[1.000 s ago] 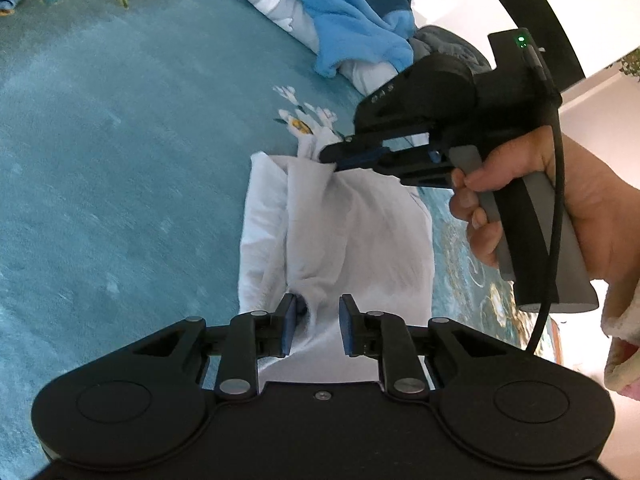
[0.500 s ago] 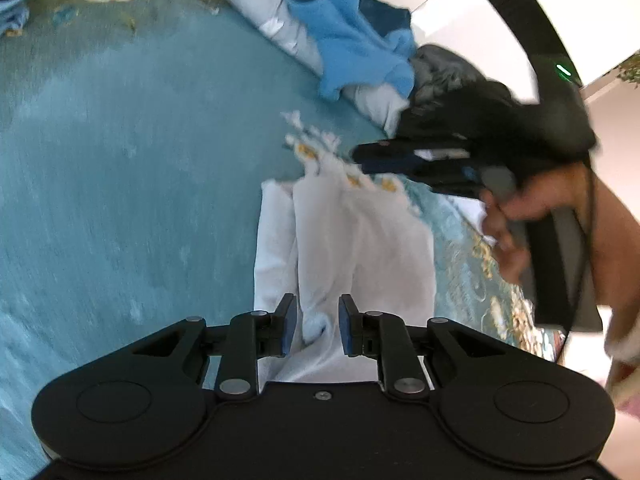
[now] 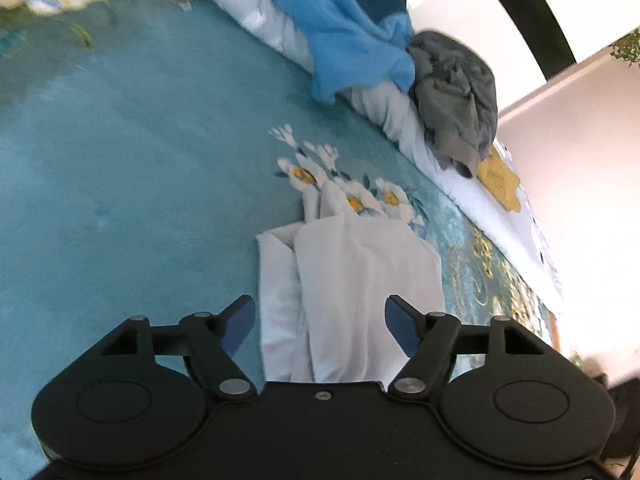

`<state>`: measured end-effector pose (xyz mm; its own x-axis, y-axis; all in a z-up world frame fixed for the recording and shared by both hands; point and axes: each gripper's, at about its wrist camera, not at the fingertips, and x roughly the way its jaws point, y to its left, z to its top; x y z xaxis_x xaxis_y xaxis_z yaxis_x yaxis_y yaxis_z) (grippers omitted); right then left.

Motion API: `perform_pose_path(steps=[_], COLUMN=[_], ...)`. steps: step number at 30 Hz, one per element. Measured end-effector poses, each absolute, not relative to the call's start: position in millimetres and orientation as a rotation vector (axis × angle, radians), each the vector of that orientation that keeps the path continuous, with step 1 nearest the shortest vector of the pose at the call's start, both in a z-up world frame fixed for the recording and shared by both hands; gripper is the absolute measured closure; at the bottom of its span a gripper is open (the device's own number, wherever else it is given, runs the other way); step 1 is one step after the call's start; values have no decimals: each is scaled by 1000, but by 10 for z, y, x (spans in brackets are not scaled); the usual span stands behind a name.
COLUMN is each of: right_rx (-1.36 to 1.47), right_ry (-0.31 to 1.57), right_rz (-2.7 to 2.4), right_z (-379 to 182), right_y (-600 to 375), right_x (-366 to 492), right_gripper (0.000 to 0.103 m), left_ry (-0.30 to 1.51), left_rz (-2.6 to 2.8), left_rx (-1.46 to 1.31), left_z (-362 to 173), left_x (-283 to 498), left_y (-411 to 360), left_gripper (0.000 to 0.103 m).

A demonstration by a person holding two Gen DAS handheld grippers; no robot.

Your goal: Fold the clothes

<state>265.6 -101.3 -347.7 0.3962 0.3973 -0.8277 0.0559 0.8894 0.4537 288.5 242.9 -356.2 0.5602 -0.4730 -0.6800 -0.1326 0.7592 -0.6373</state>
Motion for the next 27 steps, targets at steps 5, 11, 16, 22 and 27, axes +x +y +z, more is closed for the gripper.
perform_pose_path(steps=[5,11,16,22,27], right_rx=[528,618,654,690,677], right_ry=[1182,1185,1184,1191,1208], right_rz=[235,215,240,261,268], right_z=[-3658,-3833,-3886,-3916,-3911], right_y=[-1094,-1108,-1080,-1069,-1046], right_x=[2390,2287,2299,2299,2324], right_gripper=[39,39,38,38,55], left_ry=[1056,1046,1034,1003,985], left_rz=[-238,-285,-312,-319,-316], left_rx=[-682,-678,-705,-741,-727], left_z=[-3749,-3808,-3850,-3904,-3895], left_x=[3153,3273,3363,3399,3403], left_y=[2346,2317,2298,2256,2191], left_gripper=[32,31,31,31,43])
